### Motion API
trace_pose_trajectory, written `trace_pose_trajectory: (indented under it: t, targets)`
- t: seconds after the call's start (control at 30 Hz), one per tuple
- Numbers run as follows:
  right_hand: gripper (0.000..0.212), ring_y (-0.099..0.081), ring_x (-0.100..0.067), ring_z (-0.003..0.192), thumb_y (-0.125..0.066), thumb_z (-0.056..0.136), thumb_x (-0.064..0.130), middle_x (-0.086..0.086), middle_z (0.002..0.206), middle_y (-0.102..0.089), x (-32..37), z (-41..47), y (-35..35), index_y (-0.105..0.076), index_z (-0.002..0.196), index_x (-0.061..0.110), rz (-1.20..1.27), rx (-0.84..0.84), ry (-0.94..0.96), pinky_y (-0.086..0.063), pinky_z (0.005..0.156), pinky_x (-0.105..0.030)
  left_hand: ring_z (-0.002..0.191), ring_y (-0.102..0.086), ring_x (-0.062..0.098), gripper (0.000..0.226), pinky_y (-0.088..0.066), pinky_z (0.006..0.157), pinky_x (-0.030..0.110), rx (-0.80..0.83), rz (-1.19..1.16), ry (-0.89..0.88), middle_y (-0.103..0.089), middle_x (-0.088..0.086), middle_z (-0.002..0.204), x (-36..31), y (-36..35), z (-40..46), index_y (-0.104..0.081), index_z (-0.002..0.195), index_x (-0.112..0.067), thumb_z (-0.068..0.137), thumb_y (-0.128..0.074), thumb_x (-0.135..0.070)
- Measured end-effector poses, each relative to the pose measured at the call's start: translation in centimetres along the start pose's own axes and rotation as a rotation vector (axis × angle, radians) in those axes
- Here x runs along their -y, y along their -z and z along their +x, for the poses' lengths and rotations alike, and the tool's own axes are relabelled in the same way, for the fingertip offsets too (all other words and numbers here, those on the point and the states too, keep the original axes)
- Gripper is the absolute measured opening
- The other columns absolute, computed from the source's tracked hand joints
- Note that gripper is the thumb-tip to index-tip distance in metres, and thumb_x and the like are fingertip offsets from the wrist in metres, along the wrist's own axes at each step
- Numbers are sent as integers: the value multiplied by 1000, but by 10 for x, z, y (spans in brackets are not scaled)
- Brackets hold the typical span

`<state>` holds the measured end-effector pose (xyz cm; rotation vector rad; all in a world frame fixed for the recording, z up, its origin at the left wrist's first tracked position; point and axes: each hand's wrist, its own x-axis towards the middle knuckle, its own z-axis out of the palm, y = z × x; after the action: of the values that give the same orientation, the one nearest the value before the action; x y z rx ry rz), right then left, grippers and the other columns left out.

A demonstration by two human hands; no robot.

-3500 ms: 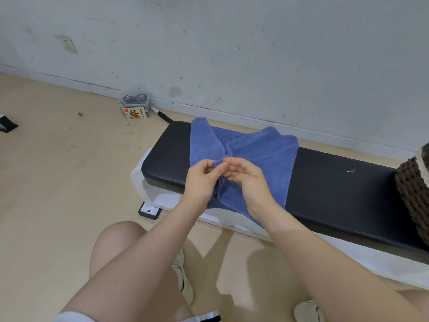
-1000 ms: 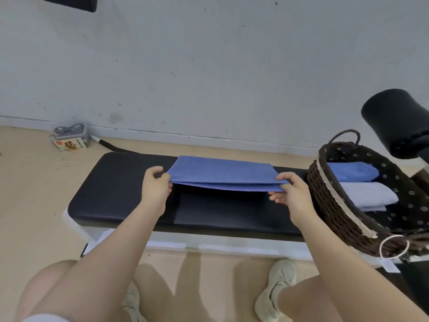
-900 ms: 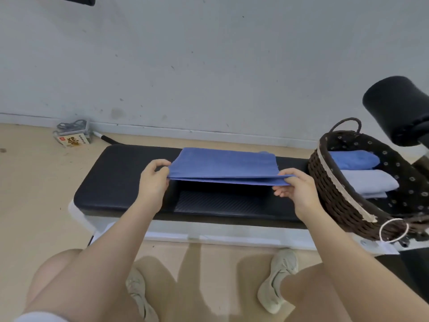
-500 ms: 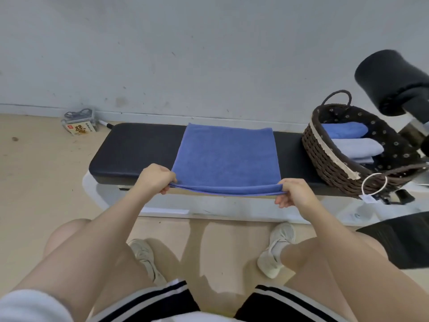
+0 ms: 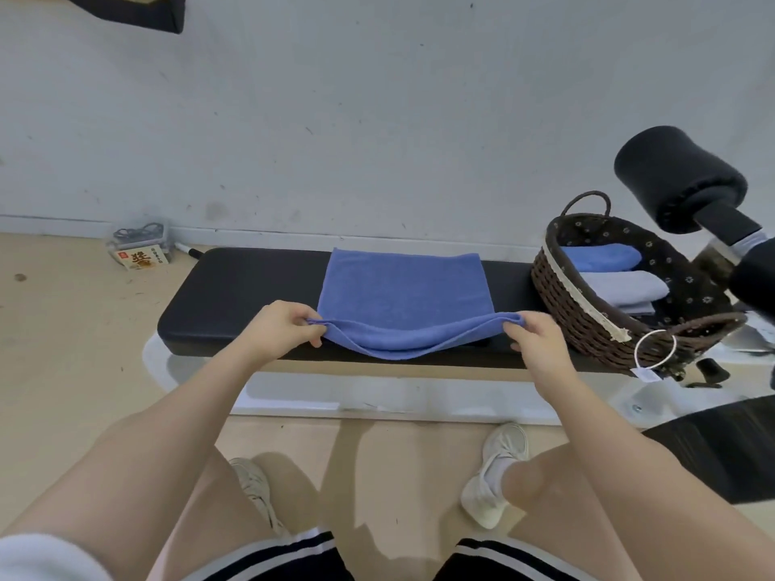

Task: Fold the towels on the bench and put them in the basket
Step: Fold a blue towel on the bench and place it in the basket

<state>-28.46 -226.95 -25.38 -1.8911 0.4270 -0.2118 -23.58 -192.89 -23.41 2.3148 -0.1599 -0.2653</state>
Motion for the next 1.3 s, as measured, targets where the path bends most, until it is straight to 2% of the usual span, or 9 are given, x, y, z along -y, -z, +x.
trace_pose_trajectory:
  t: [0.1, 0.23, 0.3, 0.4, 0.53, 0.77, 0.87, 1.03, 1.3]
  targets:
    - [11, -47, -12, 106, -55, 82, 5, 5, 123, -45, 0, 2, 4, -61, 78, -2, 57, -80, 92, -34, 84, -24, 74, -57, 22, 18, -45, 71, 33, -69, -87, 14, -66, 14, 80, 4, 1, 2, -69, 79, -10, 87, -57, -20]
    - [28, -51, -18, 78, -38, 77, -3, -3, 82, -62, -1, 13, -5, -63, 67, 4, 93, -100, -85, -39, 68, -27, 72, -47, 20, 20, -38, 71, 36, -108, -238, -4, -51, 12, 81, 0, 1, 9, -58, 70, 1, 86, -48, -7]
    - [22, -45, -25, 67, -38, 73, 0, -9, 66, -53, -2, 22, -13, -57, 64, -6, 90, -127, -184, -37, 66, -29, 78, -49, 18, 21, -39, 74, 33, -89, -312, 6, -54, 5, 85, -4, -1, 14, -59, 81, 1, 89, -42, -8]
    - [20, -36, -22, 69, -41, 75, 6, -8, 66, -42, 1, 39, -20, -49, 57, 8, 124, -230, -338, -31, 63, -30, 87, -53, 17, 28, -38, 80, 34, -73, -397, 68, -60, 1, 89, -7, -4, 30, -60, 92, -5, 95, -36, -19]
    - [16, -35, -21, 69, -36, 82, 9, -2, 66, -38, 7, 62, -28, -46, 69, 12, 85, -207, -217, -28, 63, -32, 98, -55, 5, 27, -42, 83, 26, -120, -440, 88, -61, -11, 105, -8, -10, 60, -59, 108, -25, 99, -36, -36]
    - [22, -43, -19, 77, -31, 94, 11, -4, 77, -48, 9, 125, -45, -51, 85, 6, -169, -102, -175, -33, 64, -30, 82, -62, 16, 23, -48, 77, 33, -189, -636, 186, -69, 2, 94, -4, -16, 126, -67, 91, -18, 97, -47, -26]
    - [25, -42, -20, 69, -30, 95, 12, -4, 74, -46, 5, 140, -48, -44, 75, 8, -317, -119, -151, -29, 54, -30, 78, -51, 20, 25, -39, 71, 35, -156, -487, 223, -58, 9, 86, 3, -22, 151, -59, 88, -14, 96, -44, -32]
    - [26, -50, -27, 83, -27, 96, 17, -11, 96, -54, 3, 162, -51, -49, 105, 7, -606, -87, -195, -36, 69, -34, 61, -37, 15, 32, -27, 54, 28, -230, -100, 181, -43, 3, 65, 9, -35, 183, -39, 69, -10, 97, -38, -25]
    - [32, -49, -28, 78, -31, 99, 25, -15, 99, -59, -4, 169, -61, -51, 113, 5, -750, -127, -210, -38, 65, -33, 75, -50, 29, 34, -38, 62, 34, -253, 320, 175, -59, 15, 87, 6, -41, 206, -48, 85, -8, 100, -28, -32]
